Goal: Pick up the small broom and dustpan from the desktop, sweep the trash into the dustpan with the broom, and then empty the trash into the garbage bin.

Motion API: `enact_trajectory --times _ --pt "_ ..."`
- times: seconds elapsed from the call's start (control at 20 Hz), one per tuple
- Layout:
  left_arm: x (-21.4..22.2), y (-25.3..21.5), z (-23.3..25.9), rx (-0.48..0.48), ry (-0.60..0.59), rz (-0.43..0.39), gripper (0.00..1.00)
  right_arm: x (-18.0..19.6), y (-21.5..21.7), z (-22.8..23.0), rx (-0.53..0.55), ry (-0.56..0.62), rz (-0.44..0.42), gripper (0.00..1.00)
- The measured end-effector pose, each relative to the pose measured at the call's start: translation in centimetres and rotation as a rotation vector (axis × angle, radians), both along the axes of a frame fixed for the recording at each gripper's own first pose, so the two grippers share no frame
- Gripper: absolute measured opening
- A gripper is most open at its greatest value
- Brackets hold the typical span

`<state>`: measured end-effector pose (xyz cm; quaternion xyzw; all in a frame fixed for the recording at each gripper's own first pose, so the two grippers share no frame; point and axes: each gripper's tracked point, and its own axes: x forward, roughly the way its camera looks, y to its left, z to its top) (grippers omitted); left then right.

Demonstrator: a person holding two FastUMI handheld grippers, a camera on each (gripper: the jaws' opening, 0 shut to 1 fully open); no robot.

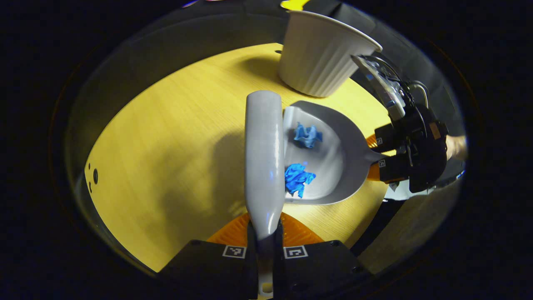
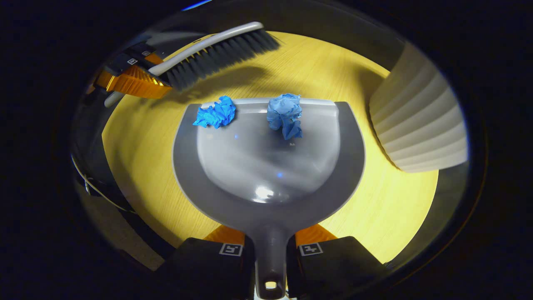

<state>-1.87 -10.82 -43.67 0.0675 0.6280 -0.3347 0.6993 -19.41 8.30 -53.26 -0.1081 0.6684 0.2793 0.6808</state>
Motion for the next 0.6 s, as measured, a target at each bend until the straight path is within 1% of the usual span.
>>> enact_trajectory --times 0.05,0.1,0.2,0.25,0.3,0.45,0.6 --pt "0.2 0.6 -0.1 0.006 -0.013 0.027 0.18 0.3 0.2 0.3 0.003 -0.010 -0.020 0.34" --pt "0.3 1.0 -0.7 0.016 -0.023 0.051 0.22 -0.2 0.1 0.9 0.003 -0.016 -0.036 0.34" --pt "0.4 2.2 -2.1 0.030 -0.029 0.103 0.14 -0.3 -0.1 2.0 0.008 -0.016 -0.077 0.34" --pt "0.3 2.7 -2.8 0.032 -0.022 0.128 0.18 -0.4 -0.4 2.7 0.004 -0.007 -0.099 0.34" --pt "0.2 3.4 -3.5 0.041 -0.019 0.145 0.18 -0.2 -0.7 3.5 -0.007 0.003 -0.119 0.34" --pt "-0.4 4.3 -4.4 0.050 -0.012 0.173 0.18 0.7 -1.8 6.8 -0.033 -0.003 -0.184 0.34" --pt "0.3 4.8 -5.4 0.042 -0.005 0.188 0.18 0.4 -2.0 10.3 -0.072 -0.021 -0.253 0.34"
